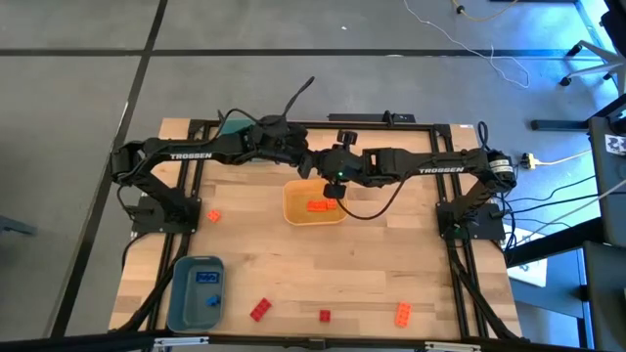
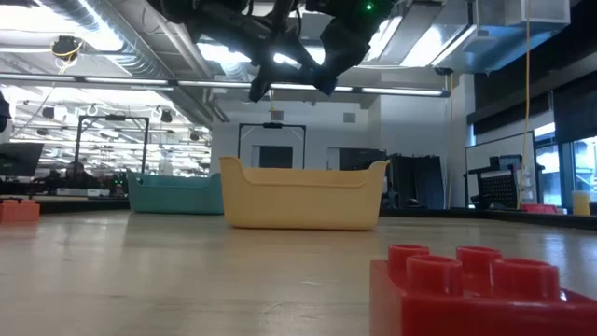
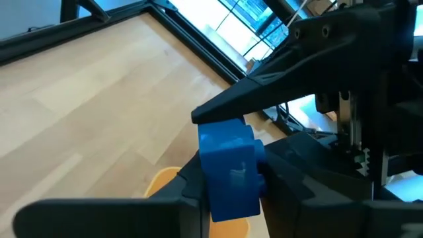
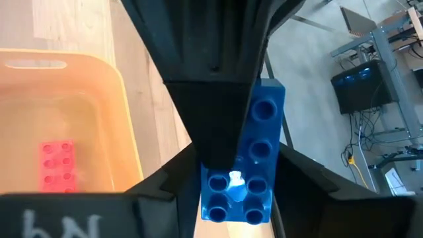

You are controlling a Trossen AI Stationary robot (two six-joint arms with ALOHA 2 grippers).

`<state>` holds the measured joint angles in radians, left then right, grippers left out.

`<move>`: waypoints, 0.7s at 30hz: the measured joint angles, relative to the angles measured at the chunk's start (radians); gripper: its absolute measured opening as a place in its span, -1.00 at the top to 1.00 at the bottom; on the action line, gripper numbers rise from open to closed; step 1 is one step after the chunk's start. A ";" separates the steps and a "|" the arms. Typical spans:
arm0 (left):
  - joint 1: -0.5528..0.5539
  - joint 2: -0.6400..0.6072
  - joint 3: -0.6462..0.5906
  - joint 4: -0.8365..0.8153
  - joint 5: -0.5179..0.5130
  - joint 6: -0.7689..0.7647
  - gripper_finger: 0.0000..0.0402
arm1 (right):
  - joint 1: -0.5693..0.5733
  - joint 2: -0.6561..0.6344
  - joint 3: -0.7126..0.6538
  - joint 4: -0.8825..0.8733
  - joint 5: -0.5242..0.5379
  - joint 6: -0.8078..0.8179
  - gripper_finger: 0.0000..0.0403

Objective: Sort & place blocks by color
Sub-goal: Put the blue 8 stud game piece into the blue bin

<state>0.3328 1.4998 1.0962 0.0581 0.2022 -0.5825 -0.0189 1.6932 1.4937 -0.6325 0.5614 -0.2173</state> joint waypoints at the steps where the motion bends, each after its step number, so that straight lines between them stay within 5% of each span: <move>1: 0.000 0.000 0.000 0.001 0.001 0.007 0.59 | 0.000 0.000 0.000 0.001 0.002 0.000 0.21; 7: 0.000 0.000 0.000 -0.007 0.018 0.040 0.59 | 0.002 0.000 0.000 0.008 -0.006 0.002 0.01; 21: 0.017 -0.065 -0.001 -0.194 -0.035 0.115 0.59 | 0.025 -0.061 0.001 0.006 0.002 0.003 -0.03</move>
<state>0.3500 1.4347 1.0955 -0.1355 0.1677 -0.4671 0.0064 1.6324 1.4946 -0.6270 0.5630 -0.2146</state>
